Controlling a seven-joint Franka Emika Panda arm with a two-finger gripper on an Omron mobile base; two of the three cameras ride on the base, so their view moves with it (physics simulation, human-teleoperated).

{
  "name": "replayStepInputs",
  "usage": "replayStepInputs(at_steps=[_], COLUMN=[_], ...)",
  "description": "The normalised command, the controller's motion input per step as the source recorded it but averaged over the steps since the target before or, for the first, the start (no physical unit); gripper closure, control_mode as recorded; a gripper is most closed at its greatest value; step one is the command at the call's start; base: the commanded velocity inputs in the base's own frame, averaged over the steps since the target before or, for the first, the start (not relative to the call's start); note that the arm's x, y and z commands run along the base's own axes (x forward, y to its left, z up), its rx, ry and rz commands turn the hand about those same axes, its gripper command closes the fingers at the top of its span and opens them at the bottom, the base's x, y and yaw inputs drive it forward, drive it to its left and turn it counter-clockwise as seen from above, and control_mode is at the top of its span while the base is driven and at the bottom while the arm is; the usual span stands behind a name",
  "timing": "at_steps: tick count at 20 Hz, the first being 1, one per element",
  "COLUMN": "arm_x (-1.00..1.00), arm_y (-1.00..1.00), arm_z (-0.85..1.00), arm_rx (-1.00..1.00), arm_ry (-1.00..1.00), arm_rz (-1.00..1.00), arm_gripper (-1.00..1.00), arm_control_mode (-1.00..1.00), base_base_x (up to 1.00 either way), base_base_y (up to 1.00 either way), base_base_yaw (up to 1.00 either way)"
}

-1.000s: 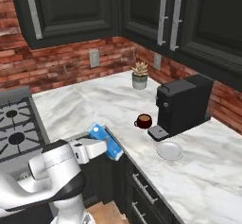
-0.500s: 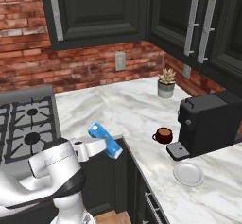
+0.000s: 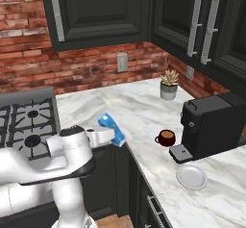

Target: Take a sugar cube from the saucer and place it inside the coffee. Then, grab milk from the fridge and place it next to the coffee on the counter to sweeten the coffee.

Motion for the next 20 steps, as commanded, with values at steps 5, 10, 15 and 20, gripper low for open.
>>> replayStepInputs(at_steps=[5, 10, 15, 20], arm_x=[1.0, 1.0, 0.8, 0.35], arm_y=[-0.19, -0.2, -0.22, -0.21], arm_z=[0.0, -0.02, -0.21, -0.3], arm_rx=[0.25, 0.2, 0.03, 0.0], arm_ry=[0.0, 0.0, 0.06, 0.06], arm_rz=[0.04, 0.01, -0.02, -0.14], arm_gripper=[1.0, 1.0, 1.0, 1.0], arm_control_mode=[-1.0, -1.0, -1.0, -1.0], base_base_x=[0.0, 0.0, 0.0, 0.0], base_base_y=[0.0, 0.0, 0.0, 0.0], base_base_yaw=[0.0, 0.0, 0.0, 0.0])
